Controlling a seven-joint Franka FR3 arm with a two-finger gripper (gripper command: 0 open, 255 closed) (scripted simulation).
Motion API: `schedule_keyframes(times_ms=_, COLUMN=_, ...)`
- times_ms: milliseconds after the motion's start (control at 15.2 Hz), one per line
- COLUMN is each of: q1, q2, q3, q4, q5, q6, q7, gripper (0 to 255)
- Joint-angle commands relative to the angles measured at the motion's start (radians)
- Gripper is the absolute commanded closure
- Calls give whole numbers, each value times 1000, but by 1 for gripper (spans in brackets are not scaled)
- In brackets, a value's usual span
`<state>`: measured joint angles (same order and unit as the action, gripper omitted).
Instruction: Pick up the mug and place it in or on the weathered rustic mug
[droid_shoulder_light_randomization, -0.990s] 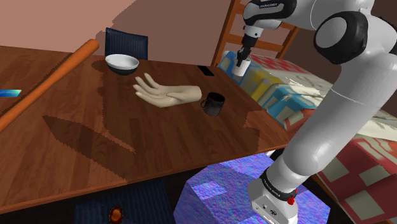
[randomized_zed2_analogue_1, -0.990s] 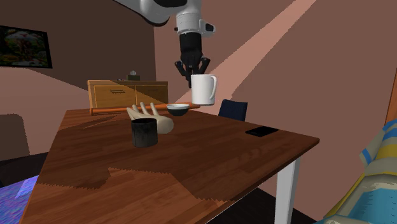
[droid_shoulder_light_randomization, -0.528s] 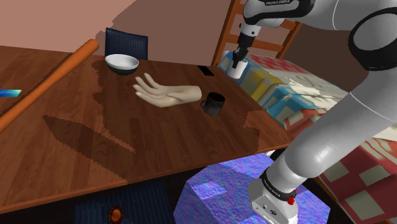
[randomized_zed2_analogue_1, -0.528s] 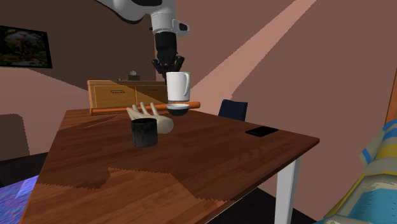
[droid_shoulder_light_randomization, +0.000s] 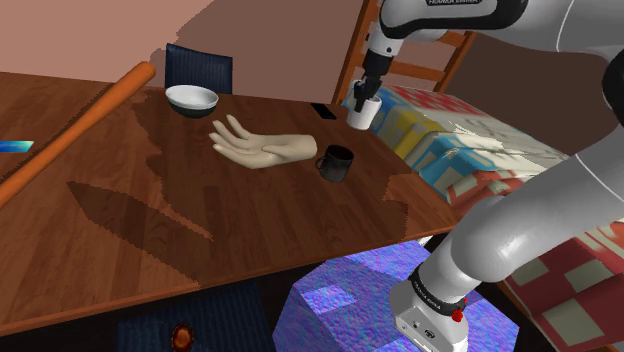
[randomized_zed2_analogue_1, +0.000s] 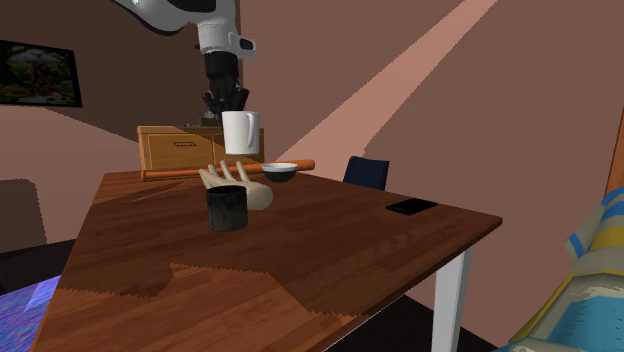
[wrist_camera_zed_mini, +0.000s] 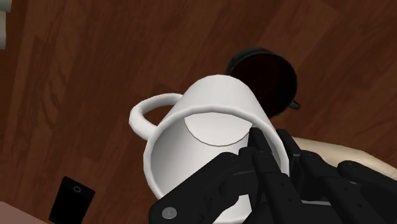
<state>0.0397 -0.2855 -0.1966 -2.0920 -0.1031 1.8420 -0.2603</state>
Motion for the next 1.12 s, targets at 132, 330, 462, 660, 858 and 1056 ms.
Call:
schedule_keyframes(times_ms=132, q1=37, q2=-72, q3=74, q4=-53, q5=9, q6=-27, q7=108, gripper=255)
schedule_keyframes(times_ms=330, q1=36, q2=-71, q3=73, q4=-92, q5=8, q6=13, q7=110, gripper=255)
schedule_keyframes(times_ms=462, q1=35, q2=-68, q3=72, q4=-117, q5=7, q6=40, q7=111, gripper=255)
schedule_keyframes(times_ms=660, q1=35, q2=-64, q3=70, q4=-153, q5=6, q6=81, q7=113, gripper=255)
schedule_keyframes(times_ms=858, q1=34, q2=-57, q3=68, q4=-187, q5=5, q6=122, q7=114, gripper=255)
schedule_keyframes(times_ms=1056, q1=34, q2=-48, q3=67, q4=-220, q5=4, q6=164, q7=116, gripper=255)
